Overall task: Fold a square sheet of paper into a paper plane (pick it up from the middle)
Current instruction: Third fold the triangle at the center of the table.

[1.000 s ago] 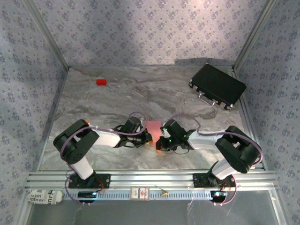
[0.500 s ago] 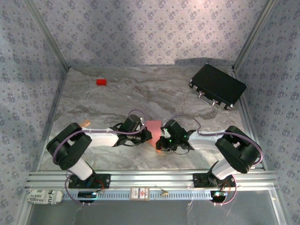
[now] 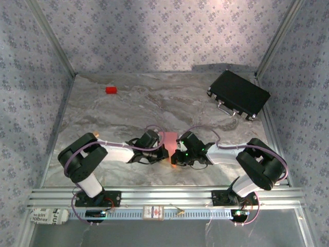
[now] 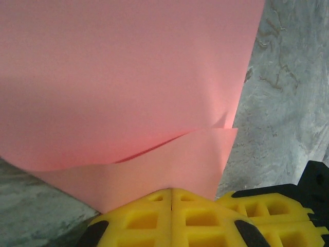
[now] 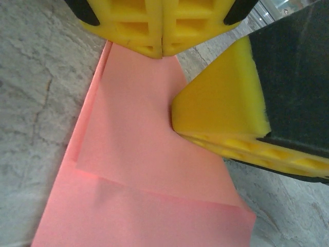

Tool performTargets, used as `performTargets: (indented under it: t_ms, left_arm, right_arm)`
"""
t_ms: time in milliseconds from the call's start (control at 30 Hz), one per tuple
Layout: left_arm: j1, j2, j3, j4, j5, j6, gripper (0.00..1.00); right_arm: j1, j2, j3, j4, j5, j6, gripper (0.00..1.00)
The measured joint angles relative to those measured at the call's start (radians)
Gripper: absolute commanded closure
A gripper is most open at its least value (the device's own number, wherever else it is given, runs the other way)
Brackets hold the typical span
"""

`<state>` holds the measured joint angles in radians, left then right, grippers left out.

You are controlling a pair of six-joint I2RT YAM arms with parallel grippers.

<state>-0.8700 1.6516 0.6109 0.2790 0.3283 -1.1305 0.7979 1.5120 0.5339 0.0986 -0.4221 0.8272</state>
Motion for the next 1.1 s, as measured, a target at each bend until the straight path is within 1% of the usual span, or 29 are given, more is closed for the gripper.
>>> performTargets:
  t_ms: [367, 933, 1100]
  left_arm:
    - [0.113, 0.002, -0.015, 0.013, 0.069, 0.049, 0.99]
    - [0.262, -0.035, -0.015, -0.082, 0.094, 0.137, 0.99]
    - [0.275, -0.05, -0.015, -0.114, 0.094, 0.147, 0.98]
  right_arm:
    - [0.0, 0.001, 0.0, 0.027, 0.04, 0.0, 1.0]
    - [-0.001, 0.001, 0.0, 0.026, 0.041, 0.0, 1.0]
    - [-0.002, 0.001, 0.0, 0.025, 0.04, 0.0, 1.0]
